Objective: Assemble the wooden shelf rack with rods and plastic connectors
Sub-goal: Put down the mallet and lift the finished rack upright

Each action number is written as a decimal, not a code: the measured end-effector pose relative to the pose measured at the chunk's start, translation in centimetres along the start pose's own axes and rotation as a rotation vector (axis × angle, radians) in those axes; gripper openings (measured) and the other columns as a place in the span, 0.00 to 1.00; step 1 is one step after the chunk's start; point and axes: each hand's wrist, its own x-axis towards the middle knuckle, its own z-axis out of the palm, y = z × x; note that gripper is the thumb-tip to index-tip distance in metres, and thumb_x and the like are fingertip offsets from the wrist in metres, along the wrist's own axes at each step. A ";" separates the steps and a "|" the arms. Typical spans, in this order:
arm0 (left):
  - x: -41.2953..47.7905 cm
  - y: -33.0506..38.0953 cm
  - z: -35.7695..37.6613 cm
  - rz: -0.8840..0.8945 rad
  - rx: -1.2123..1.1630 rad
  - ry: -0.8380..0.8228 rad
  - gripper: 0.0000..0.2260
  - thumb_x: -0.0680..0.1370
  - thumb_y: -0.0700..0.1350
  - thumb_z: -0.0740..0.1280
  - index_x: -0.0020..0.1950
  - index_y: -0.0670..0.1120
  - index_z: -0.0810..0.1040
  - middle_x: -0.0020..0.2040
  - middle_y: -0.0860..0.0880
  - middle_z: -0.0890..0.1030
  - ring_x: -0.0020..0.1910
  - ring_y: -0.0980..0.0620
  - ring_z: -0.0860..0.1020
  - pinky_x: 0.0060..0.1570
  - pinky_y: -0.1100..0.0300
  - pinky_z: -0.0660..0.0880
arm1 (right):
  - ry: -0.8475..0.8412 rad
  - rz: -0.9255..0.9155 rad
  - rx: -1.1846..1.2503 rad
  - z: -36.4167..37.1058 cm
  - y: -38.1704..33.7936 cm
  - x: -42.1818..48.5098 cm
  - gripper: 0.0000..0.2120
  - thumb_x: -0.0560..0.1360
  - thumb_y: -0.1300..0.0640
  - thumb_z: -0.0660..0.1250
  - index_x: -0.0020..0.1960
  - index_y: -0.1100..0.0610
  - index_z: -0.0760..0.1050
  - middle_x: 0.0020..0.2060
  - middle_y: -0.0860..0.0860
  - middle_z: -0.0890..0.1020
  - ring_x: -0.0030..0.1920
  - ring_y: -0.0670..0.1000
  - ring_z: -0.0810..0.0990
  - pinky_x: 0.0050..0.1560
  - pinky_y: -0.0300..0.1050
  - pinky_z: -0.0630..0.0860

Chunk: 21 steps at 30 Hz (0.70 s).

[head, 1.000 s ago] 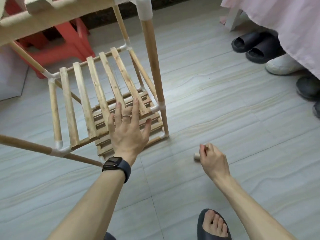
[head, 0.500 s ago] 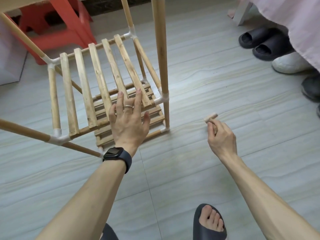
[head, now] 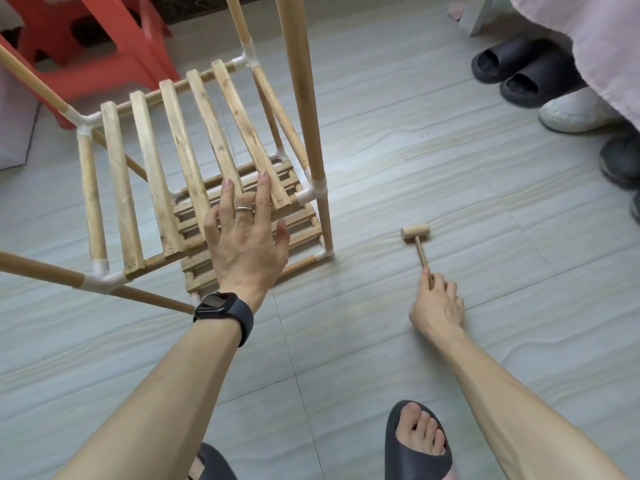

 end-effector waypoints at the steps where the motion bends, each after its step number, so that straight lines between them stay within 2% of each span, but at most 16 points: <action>1: 0.0 0.0 -0.2 0.002 -0.004 -0.011 0.34 0.79 0.57 0.61 0.83 0.51 0.52 0.74 0.42 0.69 0.79 0.42 0.56 0.71 0.45 0.52 | -0.013 0.017 -0.029 -0.6 -0.4 0.1 0.34 0.79 0.56 0.60 0.82 0.58 0.51 0.72 0.53 0.63 0.69 0.58 0.64 0.66 0.51 0.67; 3: -0.1 0.2 -0.8 -0.003 -0.013 -0.051 0.36 0.79 0.57 0.61 0.83 0.51 0.50 0.75 0.41 0.69 0.80 0.42 0.53 0.71 0.45 0.51 | -0.057 0.061 -0.061 -2.3 -1.3 0.4 0.31 0.79 0.54 0.60 0.79 0.60 0.57 0.70 0.54 0.65 0.70 0.58 0.64 0.66 0.51 0.68; 6: -0.1 0.3 -1.8 -0.016 -0.048 -0.165 0.40 0.79 0.57 0.62 0.83 0.54 0.40 0.78 0.42 0.66 0.82 0.45 0.46 0.76 0.45 0.50 | -0.108 0.096 -0.048 -5.1 -2.8 0.0 0.26 0.78 0.53 0.60 0.75 0.61 0.64 0.69 0.55 0.67 0.70 0.58 0.64 0.66 0.52 0.69; 8: 0.3 0.0 -3.2 0.020 -0.034 -0.265 0.42 0.79 0.56 0.62 0.82 0.53 0.34 0.80 0.43 0.61 0.82 0.45 0.42 0.77 0.45 0.53 | -0.068 0.047 0.017 -7.3 -3.9 -1.1 0.24 0.79 0.52 0.59 0.73 0.60 0.65 0.70 0.57 0.68 0.71 0.59 0.64 0.66 0.54 0.69; 10: 0.8 -0.3 -5.1 0.066 -0.021 -0.362 0.43 0.80 0.52 0.63 0.81 0.52 0.34 0.82 0.46 0.57 0.82 0.45 0.42 0.77 0.47 0.57 | -0.009 -0.037 0.082 -9.9 -5.0 -2.7 0.24 0.80 0.51 0.58 0.72 0.60 0.67 0.71 0.58 0.68 0.71 0.61 0.64 0.66 0.54 0.69; 12: 1.3 -0.8 -7.6 0.095 -0.021 -0.455 0.40 0.80 0.50 0.63 0.82 0.53 0.38 0.82 0.47 0.57 0.82 0.45 0.49 0.74 0.47 0.62 | 0.049 -0.126 0.151 -13.1 -6.3 -4.5 0.25 0.80 0.49 0.58 0.73 0.60 0.67 0.71 0.60 0.69 0.71 0.63 0.64 0.67 0.55 0.68; 13: 1.4 -1.1 -8.9 0.113 -0.025 -0.494 0.38 0.80 0.51 0.63 0.83 0.54 0.42 0.81 0.47 0.60 0.80 0.45 0.56 0.72 0.47 0.65 | 0.078 -0.170 0.182 -14.9 -6.9 -5.5 0.26 0.80 0.48 0.59 0.74 0.59 0.67 0.71 0.60 0.70 0.71 0.63 0.65 0.68 0.56 0.67; 15: 1.2 -1.9 -11.9 0.141 -0.052 -0.535 0.32 0.81 0.52 0.62 0.82 0.56 0.52 0.75 0.46 0.68 0.71 0.44 0.69 0.63 0.49 0.71 | 0.133 -0.247 0.262 -18.4 -8.1 -7.7 0.27 0.80 0.45 0.60 0.75 0.56 0.67 0.71 0.57 0.71 0.71 0.61 0.66 0.68 0.57 0.68; 16: 1.0 -2.4 -13.6 0.153 -0.071 -0.527 0.29 0.81 0.52 0.61 0.81 0.56 0.56 0.73 0.47 0.70 0.68 0.45 0.71 0.59 0.50 0.72 | 0.159 -0.283 0.313 -20.1 -8.7 -8.9 0.27 0.80 0.44 0.60 0.75 0.55 0.68 0.71 0.56 0.72 0.71 0.60 0.67 0.68 0.56 0.68; 18: 0.4 -3.6 -17.3 0.185 -0.100 -0.446 0.24 0.82 0.52 0.61 0.78 0.55 0.64 0.72 0.49 0.71 0.68 0.47 0.72 0.60 0.51 0.73 | 0.214 -0.366 0.418 -23.4 -9.9 -11.2 0.26 0.79 0.43 0.61 0.73 0.54 0.71 0.70 0.55 0.75 0.70 0.58 0.71 0.68 0.53 0.68; 21: 0.0 -6.0 -23.2 0.279 -0.143 -0.184 0.18 0.81 0.50 0.63 0.71 0.56 0.73 0.68 0.53 0.75 0.64 0.49 0.75 0.55 0.54 0.76 | 0.274 -0.481 0.648 -28.2 -11.9 -14.7 0.25 0.80 0.40 0.62 0.70 0.54 0.74 0.66 0.52 0.78 0.66 0.54 0.75 0.66 0.52 0.71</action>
